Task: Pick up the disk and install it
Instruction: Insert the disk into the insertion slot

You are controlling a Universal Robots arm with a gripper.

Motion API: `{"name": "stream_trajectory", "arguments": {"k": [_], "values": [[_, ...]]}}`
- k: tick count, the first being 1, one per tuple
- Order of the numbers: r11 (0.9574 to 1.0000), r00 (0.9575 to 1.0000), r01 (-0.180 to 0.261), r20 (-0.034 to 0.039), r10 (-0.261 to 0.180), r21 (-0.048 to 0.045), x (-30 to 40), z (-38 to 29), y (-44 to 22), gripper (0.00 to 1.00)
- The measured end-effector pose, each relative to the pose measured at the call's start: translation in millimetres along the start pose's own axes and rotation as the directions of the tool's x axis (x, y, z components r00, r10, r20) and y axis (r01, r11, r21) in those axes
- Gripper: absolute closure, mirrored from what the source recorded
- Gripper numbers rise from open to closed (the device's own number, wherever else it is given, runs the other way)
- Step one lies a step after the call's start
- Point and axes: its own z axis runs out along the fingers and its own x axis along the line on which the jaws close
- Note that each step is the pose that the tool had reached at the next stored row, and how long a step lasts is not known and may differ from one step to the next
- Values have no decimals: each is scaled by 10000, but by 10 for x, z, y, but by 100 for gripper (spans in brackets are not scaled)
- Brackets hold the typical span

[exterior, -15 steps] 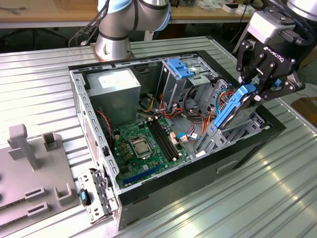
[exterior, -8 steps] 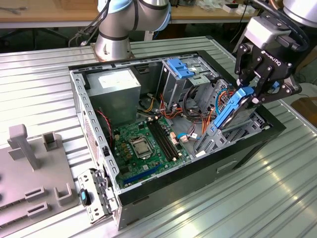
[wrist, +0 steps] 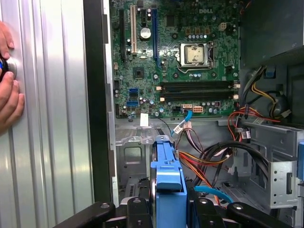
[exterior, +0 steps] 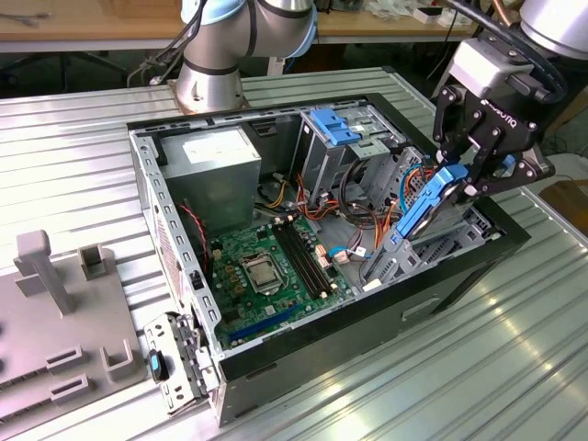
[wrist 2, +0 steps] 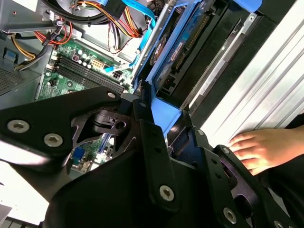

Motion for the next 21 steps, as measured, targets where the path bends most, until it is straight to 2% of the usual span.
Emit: {"name": "stream_trajectory", "arguments": {"k": [13,21], "values": [[10000,10000,1,1,-1,14,1,3,18,63],[10000,10000,1,0,-1,14,2,46,21,63]]}}
